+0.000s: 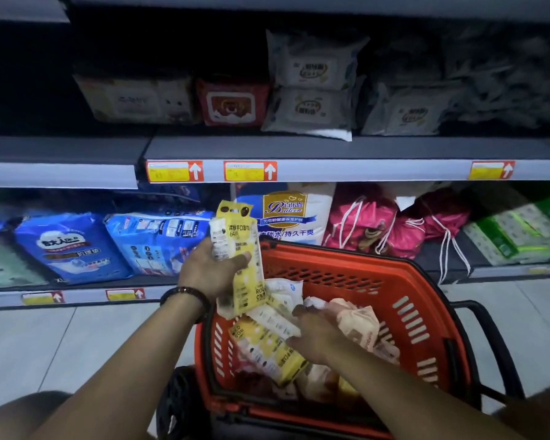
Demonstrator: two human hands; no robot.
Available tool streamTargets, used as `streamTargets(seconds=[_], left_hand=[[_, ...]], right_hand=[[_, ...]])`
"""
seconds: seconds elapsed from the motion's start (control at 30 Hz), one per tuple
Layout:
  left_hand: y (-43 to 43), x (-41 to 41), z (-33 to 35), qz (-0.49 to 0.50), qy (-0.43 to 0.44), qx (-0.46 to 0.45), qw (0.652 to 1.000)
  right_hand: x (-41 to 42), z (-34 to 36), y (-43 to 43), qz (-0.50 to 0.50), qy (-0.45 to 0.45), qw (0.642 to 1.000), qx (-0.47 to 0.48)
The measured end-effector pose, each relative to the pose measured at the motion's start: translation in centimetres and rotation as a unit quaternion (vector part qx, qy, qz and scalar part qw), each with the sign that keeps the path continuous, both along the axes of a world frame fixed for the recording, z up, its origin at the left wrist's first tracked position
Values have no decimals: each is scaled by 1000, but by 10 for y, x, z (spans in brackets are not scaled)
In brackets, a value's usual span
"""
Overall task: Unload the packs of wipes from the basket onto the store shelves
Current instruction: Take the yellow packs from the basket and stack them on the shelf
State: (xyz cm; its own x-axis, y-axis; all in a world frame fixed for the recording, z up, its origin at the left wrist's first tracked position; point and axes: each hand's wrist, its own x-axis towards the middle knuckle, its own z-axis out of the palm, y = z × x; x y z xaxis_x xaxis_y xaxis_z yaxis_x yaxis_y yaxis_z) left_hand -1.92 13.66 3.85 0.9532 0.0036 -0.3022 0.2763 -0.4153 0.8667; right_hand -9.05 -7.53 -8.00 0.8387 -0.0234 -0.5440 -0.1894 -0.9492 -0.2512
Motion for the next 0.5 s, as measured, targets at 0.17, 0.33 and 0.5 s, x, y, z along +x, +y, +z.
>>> streamTargets(seconds=[0.17,0.33,0.5], left_hand=[[1,-4,-2,-34,28,10,999],[-1,-4,2,-31,42,-28,998],[-3,1,8,10,35,-66,997]], right_hand=[[9,-25,17,37,0,996,-84],[21,-25,14,85,-4,989,-119],[33,24,-17,16,7,1000,18]])
